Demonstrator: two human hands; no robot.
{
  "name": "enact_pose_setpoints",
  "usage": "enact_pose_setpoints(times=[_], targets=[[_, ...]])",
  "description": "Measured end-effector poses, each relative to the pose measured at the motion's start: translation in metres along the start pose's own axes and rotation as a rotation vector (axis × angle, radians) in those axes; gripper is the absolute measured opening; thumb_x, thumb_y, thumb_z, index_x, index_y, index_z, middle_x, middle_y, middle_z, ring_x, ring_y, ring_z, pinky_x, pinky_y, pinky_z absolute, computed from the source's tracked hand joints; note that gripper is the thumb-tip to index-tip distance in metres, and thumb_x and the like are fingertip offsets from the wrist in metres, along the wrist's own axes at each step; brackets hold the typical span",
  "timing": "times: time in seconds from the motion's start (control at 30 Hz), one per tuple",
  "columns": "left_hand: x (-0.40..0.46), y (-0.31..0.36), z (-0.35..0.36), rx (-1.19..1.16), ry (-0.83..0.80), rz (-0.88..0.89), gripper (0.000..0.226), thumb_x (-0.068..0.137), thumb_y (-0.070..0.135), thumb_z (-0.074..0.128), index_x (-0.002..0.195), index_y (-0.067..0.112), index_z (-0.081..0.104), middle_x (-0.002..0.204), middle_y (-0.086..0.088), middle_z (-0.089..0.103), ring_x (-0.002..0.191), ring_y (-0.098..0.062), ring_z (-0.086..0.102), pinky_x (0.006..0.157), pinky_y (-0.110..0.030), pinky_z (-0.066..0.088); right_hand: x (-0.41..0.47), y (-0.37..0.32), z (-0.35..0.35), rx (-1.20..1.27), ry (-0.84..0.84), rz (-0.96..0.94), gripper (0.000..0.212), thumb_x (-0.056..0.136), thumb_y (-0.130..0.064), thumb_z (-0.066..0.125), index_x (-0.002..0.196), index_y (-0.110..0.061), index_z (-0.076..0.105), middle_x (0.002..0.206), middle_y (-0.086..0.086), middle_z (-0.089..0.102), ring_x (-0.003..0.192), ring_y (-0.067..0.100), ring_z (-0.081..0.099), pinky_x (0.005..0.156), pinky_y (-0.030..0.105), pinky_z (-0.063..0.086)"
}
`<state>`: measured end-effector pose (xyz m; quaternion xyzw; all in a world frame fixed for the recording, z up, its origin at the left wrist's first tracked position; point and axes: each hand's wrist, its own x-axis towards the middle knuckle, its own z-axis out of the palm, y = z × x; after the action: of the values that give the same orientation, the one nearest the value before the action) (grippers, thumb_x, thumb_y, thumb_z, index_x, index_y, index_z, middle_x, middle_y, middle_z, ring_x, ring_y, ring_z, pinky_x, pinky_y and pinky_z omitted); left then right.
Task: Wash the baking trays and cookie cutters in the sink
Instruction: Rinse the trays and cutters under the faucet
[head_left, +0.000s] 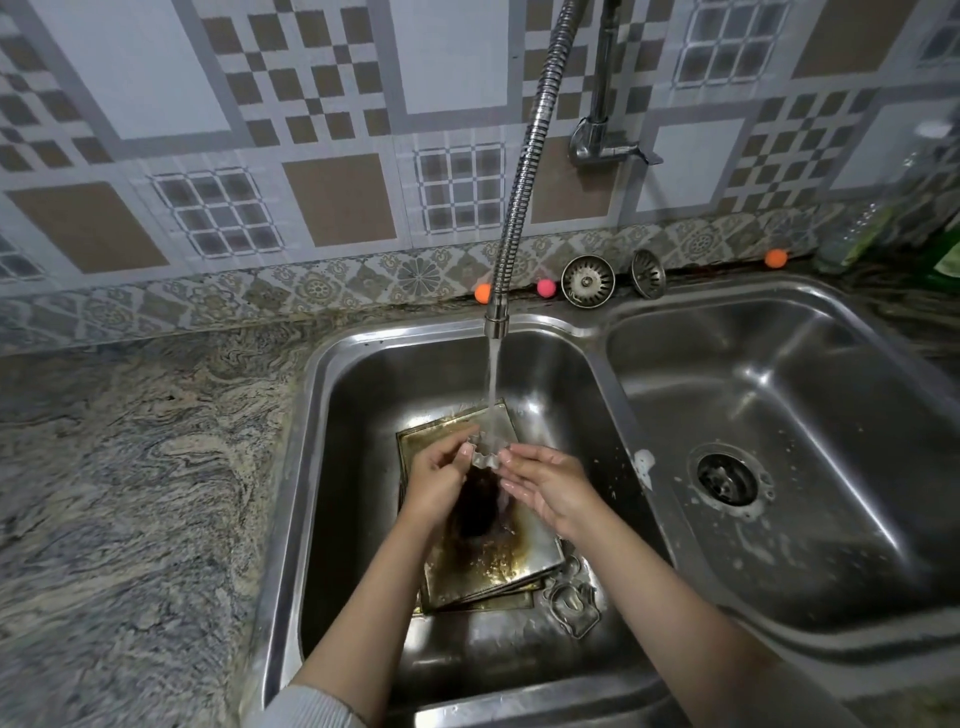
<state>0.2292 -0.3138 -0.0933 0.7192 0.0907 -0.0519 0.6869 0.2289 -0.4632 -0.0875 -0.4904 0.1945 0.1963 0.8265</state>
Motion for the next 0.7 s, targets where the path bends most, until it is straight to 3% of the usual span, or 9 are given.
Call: enact_pose_setpoints(times=[0.23,0.4,0.57,0.7], targets=[[0.004,-0.003,0.017,-0.126,-0.011,-0.051,0.03,0.09,-0.002,0.059,0.116,0.011,0.065,0.117,-0.013,0.067,0.109,-0.025,0.063,0.099,-0.038,0.047,-0.001,-0.011,-0.017,-0.04,0.072,-0.074,0.019,0.077,0.002,0.071,0.092,-0.006,0.063,0.077,0.003,0.073,0.071,0.012,0.07,0.073,0.024,0.056],[0.003,-0.004,0.02,-0.213,-0.049,-0.142,0.032,0.093,-0.001,0.053,0.122,0.01,0.061,0.106,-0.003,0.069,0.095,-0.017,0.063,0.085,-0.027,0.051,0.0,-0.013,-0.018,-0.082,0.11,-0.119,0.025,0.074,0.001,0.075,0.096,-0.006,0.066,0.087,0.007,0.072,0.081,0.015,0.069,0.077,0.027,0.055],[0.011,-0.002,0.014,-0.268,-0.116,-0.136,0.04,0.093,-0.004,0.051,0.13,0.009,0.055,0.119,-0.009,0.067,0.108,-0.024,0.064,0.088,-0.031,0.055,0.008,-0.02,-0.006,-0.099,0.095,-0.146,0.029,0.077,-0.001,0.074,0.101,-0.014,0.067,0.104,0.003,0.069,0.088,0.014,0.069,0.085,0.03,0.054],[0.02,0.003,0.009,-0.214,-0.093,-0.074,0.054,0.085,-0.008,0.06,0.135,0.011,0.051,0.125,-0.01,0.063,0.114,-0.022,0.061,0.092,-0.034,0.053,0.017,-0.025,0.007,-0.073,0.079,-0.151,0.034,0.077,-0.002,0.073,0.11,-0.009,0.065,0.106,0.008,0.069,0.086,0.015,0.069,0.085,0.03,0.054]])
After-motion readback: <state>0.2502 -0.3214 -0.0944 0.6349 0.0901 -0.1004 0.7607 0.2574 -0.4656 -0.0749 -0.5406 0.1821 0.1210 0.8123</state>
